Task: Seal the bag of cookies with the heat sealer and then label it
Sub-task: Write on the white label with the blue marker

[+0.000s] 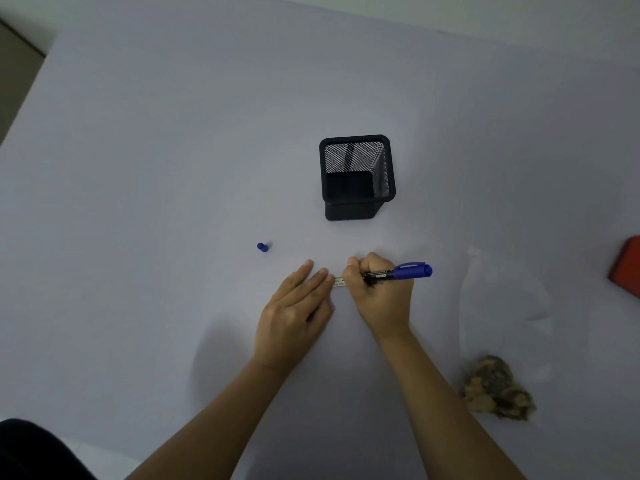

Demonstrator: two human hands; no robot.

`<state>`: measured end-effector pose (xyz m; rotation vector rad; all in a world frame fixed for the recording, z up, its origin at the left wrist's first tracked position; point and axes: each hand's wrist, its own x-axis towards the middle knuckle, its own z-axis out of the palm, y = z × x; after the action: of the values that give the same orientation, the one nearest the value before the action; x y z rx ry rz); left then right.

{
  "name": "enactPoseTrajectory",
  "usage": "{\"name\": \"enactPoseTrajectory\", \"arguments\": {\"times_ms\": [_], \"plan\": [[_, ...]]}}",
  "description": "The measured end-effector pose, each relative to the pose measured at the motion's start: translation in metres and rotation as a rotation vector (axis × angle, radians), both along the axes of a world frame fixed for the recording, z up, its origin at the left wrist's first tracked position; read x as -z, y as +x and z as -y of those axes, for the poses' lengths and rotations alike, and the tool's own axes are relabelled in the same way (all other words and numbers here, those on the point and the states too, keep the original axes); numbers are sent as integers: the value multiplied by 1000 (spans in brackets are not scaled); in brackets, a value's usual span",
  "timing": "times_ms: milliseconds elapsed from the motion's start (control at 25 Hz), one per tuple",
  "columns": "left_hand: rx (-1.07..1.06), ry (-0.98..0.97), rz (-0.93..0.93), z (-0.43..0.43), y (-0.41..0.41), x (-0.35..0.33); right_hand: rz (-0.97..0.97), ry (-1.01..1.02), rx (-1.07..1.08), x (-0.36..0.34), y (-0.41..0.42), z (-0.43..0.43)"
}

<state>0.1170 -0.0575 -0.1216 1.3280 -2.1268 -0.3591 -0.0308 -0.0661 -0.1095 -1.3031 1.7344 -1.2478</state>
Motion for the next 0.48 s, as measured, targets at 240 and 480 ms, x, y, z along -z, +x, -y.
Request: {"name": "enactPoseTrajectory", "arguments": {"times_ms": [240, 480], "plan": [[-1, -15, 6, 0, 1, -1, -17, 6, 0, 2, 0, 0], [1, -12, 4, 0, 0, 0, -26, -13, 4, 0, -1, 0]]}}
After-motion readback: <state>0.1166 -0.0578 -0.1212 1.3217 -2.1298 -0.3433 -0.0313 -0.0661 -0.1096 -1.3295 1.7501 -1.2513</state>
